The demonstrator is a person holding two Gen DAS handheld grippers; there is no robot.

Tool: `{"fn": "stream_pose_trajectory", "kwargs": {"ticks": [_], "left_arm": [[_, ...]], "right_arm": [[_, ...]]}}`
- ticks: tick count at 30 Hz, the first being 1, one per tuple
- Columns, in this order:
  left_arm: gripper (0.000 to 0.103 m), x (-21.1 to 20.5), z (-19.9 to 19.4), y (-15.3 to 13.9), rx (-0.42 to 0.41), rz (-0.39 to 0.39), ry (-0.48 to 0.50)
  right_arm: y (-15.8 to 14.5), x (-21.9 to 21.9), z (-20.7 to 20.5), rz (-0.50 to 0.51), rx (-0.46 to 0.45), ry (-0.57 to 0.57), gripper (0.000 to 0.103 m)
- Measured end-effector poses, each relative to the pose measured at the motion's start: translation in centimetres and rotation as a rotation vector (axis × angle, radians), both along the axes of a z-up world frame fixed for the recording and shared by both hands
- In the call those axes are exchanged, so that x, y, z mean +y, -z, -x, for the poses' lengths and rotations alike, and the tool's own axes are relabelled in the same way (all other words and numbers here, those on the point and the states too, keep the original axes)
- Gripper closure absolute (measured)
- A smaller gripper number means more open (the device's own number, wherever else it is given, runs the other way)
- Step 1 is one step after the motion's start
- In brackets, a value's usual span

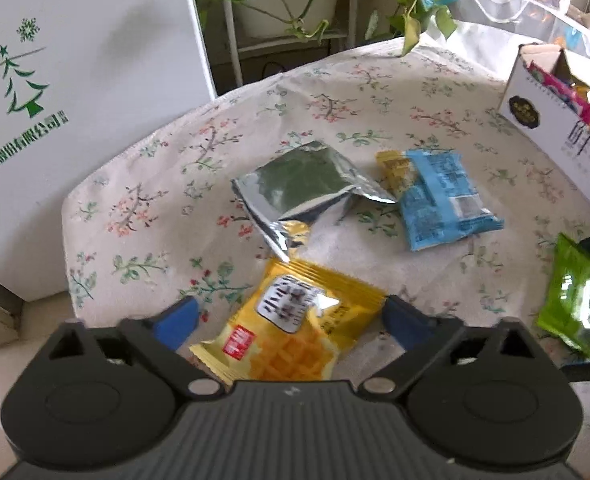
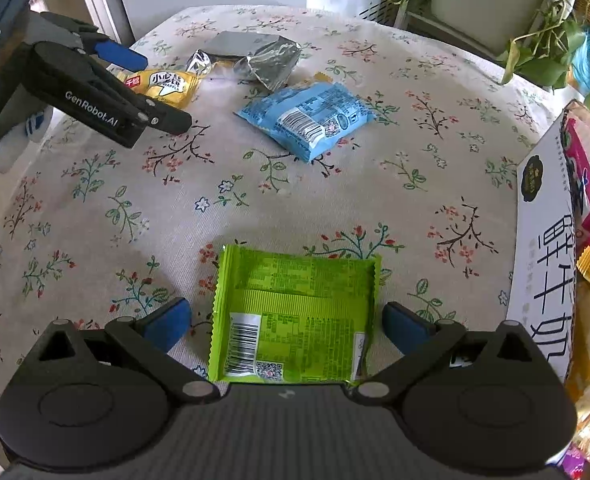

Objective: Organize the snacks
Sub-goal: 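Grasp the yellow waffle bag with the left tool while the right tool holds the green bag, then lift both bags and carry them over the cardboard box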

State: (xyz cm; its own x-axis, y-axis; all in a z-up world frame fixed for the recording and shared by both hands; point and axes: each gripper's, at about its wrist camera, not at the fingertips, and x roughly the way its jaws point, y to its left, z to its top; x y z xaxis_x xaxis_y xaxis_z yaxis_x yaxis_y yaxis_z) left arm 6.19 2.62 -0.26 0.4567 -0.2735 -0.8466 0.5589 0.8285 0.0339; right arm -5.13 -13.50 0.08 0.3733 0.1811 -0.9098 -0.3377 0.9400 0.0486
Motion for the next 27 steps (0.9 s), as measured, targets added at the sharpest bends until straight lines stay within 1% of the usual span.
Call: {"fn": "stream_pose_trajectory", "kwargs": {"ticks": [1,2,3,4,5,6,8,9,10,12,14,16,19,23,27], "left_arm": [[0.024,0.1,0.2,-0.2,0.011,0.018,0.011],[0.034,0.1,0.3,-0.3,0.019,0.032,0.015],[0.042,0.0,0.5,-0.4,0.026,0.045,0.017],[0.044,-0.1,0.9,-0.5,0.022,0.044,0.016],[0.047,-0.3,1.1,-0.5,0.015,0.038,0.016],[0.049,-0.4,1.4,-0.6,0.014,0.035,0.007],[0.050,-0.5,1.7,-0.8,0.015,0.030,-0.015],[0.051,-0.7,1.9,-0.9,0.013,0.023,-0.021],[0.051,-0.8,2.2,-1.0,0.009,0.013,-0.028],[0.051,-0.9,2.7,-1.2,-0.001,-0.003,-0.042],[0.051,-0.8,3.2,-1.4,-0.006,0.001,-0.069],[0.051,-0.5,3.7,-2.0,-0.007,0.038,-0.112],[0.051,0.2,4.7,-3.0,-0.005,0.134,-0.176],[0.051,0.1,6.5,-4.3,-0.047,0.176,-0.223],[0.051,0.5,8.2,-4.9,-0.068,0.239,-0.295]], "right_arm": [[-0.1,0.0,0.0,-0.001,0.000,-0.006,0.000],[-0.2,0.1,-0.1,-0.002,-0.002,-0.015,0.003],[-0.3,0.1,0.0,-0.002,-0.008,-0.028,0.008],[-0.5,0.2,0.0,-0.004,-0.014,-0.036,0.011],[-0.6,0.2,0.0,-0.006,-0.018,-0.043,0.016],[-0.7,0.2,0.0,-0.008,-0.021,-0.047,0.018],[-0.8,0.2,-0.1,-0.012,-0.026,-0.050,0.022],[-0.9,0.1,-0.1,-0.014,-0.031,-0.046,0.026],[-1.0,0.0,-0.2,-0.017,-0.033,-0.043,0.028],[-1.2,-0.4,-0.5,-0.038,-0.028,-0.021,0.033],[-1.3,-0.9,-0.9,-0.064,-0.019,-0.004,0.036],[-1.4,-1.4,-1.1,-0.098,-0.012,0.021,0.036],[-2.2,-1.7,-1.0,-0.136,-0.027,0.032,0.036],[-3.0,-2.2,-1.1,-0.167,-0.050,0.047,0.036],[-4.0,-2.7,-0.8,-0.187,-0.083,0.060,0.036]]}}
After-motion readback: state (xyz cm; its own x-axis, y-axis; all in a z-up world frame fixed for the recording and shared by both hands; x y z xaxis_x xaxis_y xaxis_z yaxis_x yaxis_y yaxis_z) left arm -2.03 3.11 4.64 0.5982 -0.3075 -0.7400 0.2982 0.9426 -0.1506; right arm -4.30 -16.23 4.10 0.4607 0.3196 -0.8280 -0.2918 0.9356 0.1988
